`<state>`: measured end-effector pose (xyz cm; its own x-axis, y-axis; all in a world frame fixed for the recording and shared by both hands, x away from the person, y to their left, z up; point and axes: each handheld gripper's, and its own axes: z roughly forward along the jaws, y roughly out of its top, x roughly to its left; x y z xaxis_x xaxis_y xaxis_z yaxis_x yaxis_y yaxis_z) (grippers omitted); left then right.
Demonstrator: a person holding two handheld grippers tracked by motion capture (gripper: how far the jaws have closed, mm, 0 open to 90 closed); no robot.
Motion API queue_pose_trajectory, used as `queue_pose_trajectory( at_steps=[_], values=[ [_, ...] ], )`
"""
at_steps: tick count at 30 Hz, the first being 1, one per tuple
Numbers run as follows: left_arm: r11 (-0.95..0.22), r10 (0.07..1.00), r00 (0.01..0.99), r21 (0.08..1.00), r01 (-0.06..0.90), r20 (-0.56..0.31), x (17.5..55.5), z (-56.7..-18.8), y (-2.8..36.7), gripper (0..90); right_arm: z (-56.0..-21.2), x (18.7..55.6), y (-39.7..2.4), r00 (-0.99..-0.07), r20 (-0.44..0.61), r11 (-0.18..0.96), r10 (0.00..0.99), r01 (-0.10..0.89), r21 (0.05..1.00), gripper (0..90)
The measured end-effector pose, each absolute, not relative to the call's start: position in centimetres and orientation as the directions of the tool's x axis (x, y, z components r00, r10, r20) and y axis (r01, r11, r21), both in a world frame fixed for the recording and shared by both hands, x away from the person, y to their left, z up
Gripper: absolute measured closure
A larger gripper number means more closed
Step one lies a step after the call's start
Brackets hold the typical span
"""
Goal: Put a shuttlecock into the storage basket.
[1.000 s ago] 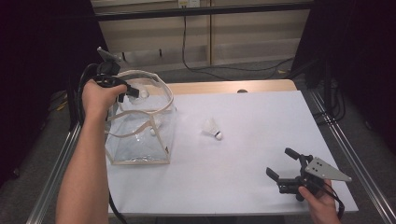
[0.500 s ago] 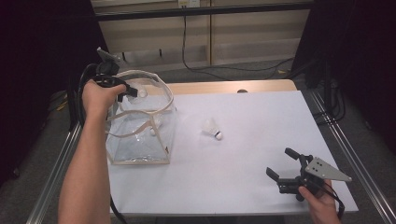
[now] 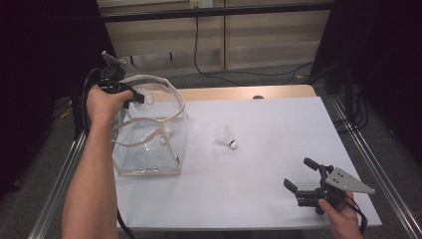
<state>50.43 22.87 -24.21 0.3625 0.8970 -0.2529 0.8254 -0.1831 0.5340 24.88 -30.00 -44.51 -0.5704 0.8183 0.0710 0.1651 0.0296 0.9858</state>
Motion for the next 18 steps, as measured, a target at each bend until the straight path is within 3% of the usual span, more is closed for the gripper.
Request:
queue_pose_trajectory(
  at_steps=[18],
  values=[
    [-0.176, 0.904, 0.350, 0.532, 0.828, -0.245, 50.68, -24.49, 23.43, 88.0, -44.52, 24.90, -30.03, -0.572, 0.070, 0.031, 0.817, 0.165, 0.986, 0.7]
  ],
)
